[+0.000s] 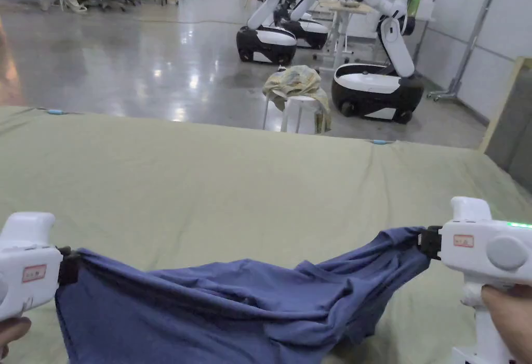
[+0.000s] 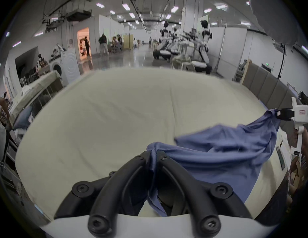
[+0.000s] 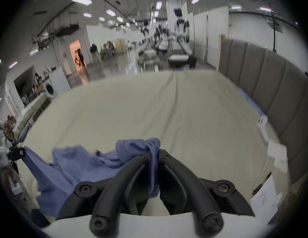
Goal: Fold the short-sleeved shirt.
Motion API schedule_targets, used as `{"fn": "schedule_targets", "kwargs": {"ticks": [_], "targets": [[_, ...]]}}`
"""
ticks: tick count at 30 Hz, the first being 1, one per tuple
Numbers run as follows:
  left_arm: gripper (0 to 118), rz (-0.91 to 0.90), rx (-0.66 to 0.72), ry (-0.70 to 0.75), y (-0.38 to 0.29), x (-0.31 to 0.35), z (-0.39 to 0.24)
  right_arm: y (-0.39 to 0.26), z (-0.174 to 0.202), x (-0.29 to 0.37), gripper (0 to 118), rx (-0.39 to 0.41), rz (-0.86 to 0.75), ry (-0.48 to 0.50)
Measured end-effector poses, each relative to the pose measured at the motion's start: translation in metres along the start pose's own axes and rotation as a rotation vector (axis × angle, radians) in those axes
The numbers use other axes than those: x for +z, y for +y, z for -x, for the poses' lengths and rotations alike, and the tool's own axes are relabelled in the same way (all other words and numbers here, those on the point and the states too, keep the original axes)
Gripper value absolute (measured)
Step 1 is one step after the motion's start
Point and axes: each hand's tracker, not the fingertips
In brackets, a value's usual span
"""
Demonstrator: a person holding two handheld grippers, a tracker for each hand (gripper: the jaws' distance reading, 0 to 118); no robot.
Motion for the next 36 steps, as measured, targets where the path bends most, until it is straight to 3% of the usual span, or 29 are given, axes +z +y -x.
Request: {"fn": "schedule_targets", "kwargs": {"ticks": [3, 6, 9, 11, 15, 20, 28, 36], "targets": [[8, -0.091, -0.025, 0.055, 0.052, 0.024, 0.003, 0.053, 0.008, 0.042, 9, 0.035, -0.101, 0.000], [8, -0.179, -0.028, 0.076, 0.104, 0.047, 0.010, 0.107, 0.011, 0.084, 9, -0.005, -0.223, 0.004], [8, -0.266, -0.030, 0.089, 0.156, 0.064, 0.012, 0.158, 0.017, 0.113, 9, 0.021, -0.306, -0.017], [8, -0.319, -0.025, 0.088, 0.187, 0.071, 0.011, 0.188, 0.020, 0.124, 9, 0.021, -0.366, -0.024], [8, -0.385, -0.019, 0.095, 0.241, 0.073, 0.005, 0.233, 0.022, 0.143, 9, -0.059, -0.470, -0.027], [8, -0.414, -0.034, 0.106, 0.284, 0.059, -0.004, 0.259, 0.019, 0.133, 9, -0.062, -0.500, -0.067], [8, -0.292, 0.034, 0.093, 0.241, -0.017, -0.024, 0.205, 0.007, 0.059, 9, -0.118, -0.404, -0.136], [8, -0.230, 0.015, 0.034, 0.173, 0.012, -0.023, 0.152, -0.023, 0.084, 9, -0.128, -0.346, -0.100]]}}
